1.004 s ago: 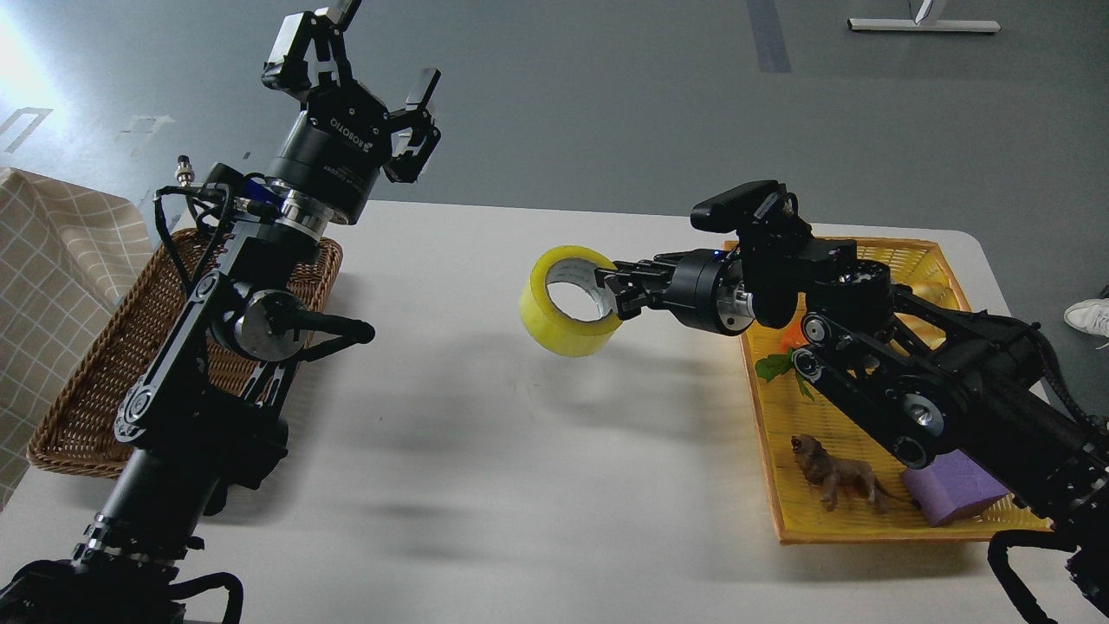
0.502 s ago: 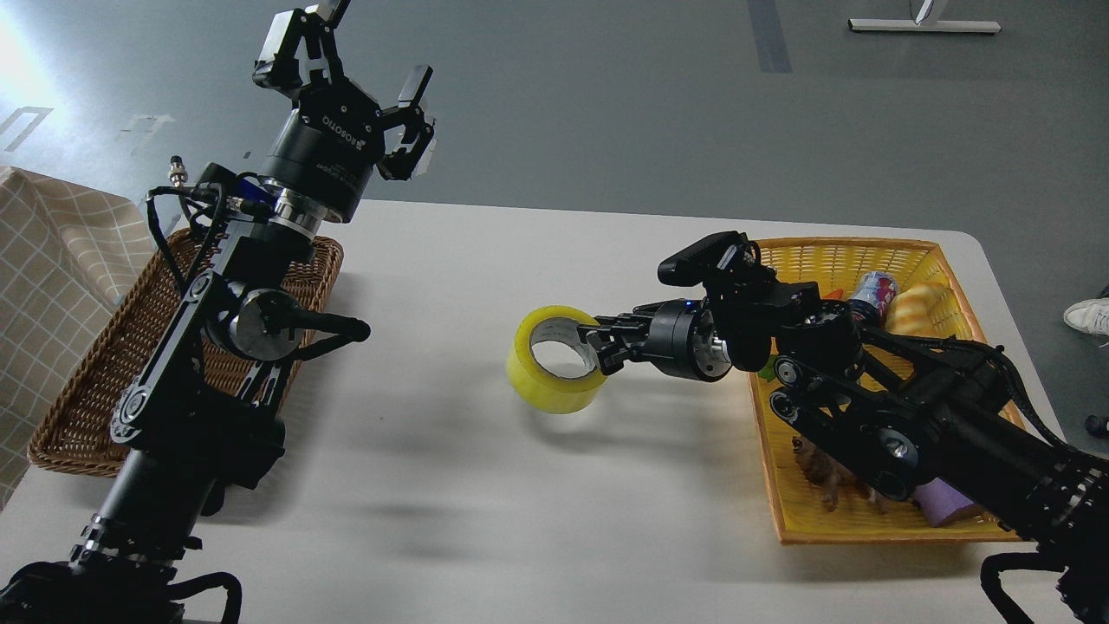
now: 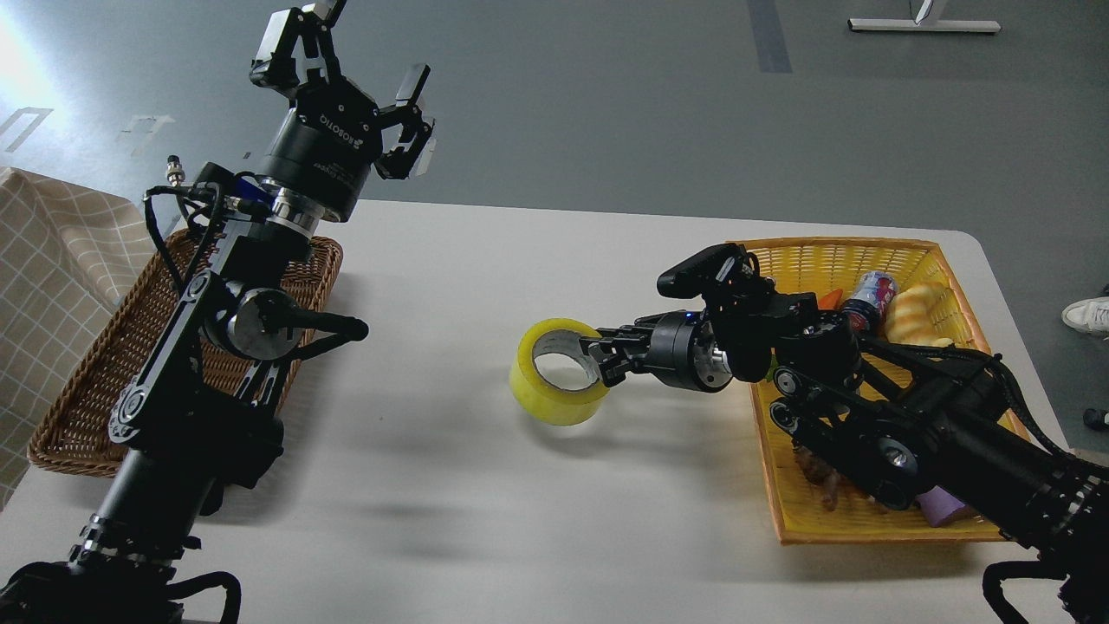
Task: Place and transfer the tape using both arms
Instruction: 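Lower the tape roll onto the table and open the right gripper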
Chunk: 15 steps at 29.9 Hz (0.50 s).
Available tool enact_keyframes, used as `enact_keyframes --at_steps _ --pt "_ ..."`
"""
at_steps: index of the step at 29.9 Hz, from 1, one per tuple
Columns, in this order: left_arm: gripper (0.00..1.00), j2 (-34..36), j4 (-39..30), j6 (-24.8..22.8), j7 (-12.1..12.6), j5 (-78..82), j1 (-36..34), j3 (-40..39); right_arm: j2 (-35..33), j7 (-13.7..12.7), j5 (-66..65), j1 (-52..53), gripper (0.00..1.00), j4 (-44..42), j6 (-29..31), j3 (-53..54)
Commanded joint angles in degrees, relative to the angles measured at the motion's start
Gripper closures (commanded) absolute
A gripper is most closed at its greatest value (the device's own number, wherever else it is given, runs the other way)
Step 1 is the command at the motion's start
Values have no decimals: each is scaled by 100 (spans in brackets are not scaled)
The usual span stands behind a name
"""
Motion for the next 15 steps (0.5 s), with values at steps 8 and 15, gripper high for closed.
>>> enact_keyframes --at_steps 8,15 --pt "1 29 3 -4 1 -9 0 -62 -27 4 -63 -66 87 6 0 -149" --pt "1 37 -6 -4 1 -9 0 -62 -27 4 -63 -75 87 6 0 -149"
